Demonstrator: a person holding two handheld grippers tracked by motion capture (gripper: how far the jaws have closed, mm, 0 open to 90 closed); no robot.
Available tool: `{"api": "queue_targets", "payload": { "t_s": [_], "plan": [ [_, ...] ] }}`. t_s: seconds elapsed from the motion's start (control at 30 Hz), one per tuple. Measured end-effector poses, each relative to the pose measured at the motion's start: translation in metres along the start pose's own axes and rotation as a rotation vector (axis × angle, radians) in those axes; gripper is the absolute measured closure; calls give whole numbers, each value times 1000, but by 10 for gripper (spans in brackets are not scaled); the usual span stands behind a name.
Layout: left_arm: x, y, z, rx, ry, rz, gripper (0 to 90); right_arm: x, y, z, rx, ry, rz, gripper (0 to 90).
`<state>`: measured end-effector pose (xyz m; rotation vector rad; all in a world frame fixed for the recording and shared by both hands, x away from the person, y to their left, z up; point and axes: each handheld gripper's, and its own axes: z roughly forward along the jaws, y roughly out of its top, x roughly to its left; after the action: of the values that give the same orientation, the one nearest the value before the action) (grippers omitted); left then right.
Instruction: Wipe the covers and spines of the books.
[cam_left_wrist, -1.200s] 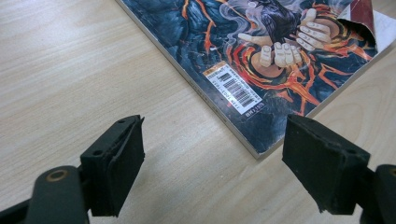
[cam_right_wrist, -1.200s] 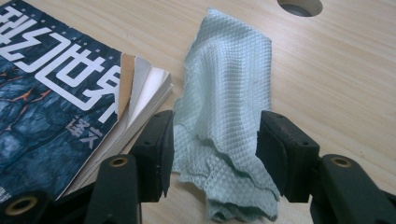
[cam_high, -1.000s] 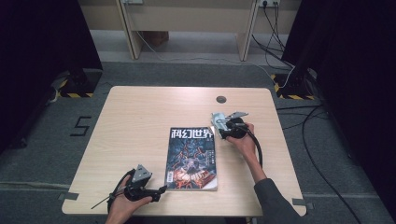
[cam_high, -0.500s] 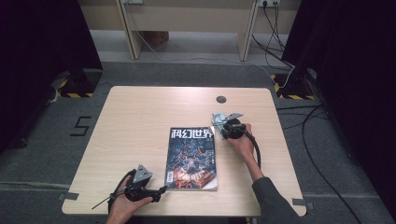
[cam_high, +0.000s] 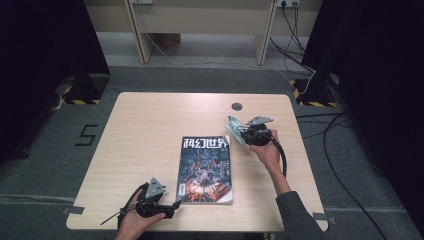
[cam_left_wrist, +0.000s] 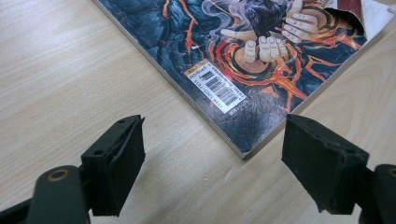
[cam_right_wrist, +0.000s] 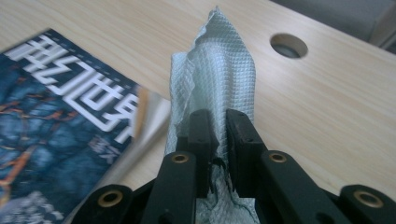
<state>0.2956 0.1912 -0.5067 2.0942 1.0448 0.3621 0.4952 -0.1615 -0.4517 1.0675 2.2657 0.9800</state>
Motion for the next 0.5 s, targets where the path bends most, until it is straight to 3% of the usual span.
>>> {"api": "queue_targets", "payload": {
  "t_s": [0.07,0.17,0.3,0.43,0.5],
  "plan": [
    [0,0,0,-1,1,-3,206,8,5,-5,-21,14,-23,813],
    [0,0,0,-1,1,-4,206,26,13,-10,-42,81,-44,813],
    [1,0,0,-3,2,-4,206,54,19,-10,-42,159,-108,813],
    [1,-1,0,1,3,-3,206,74,19,-4,-9,203,-159,812],
    [1,-1,0,-2,1,-3,206,88,12,9,46,230,-183,812]
  ]
}}
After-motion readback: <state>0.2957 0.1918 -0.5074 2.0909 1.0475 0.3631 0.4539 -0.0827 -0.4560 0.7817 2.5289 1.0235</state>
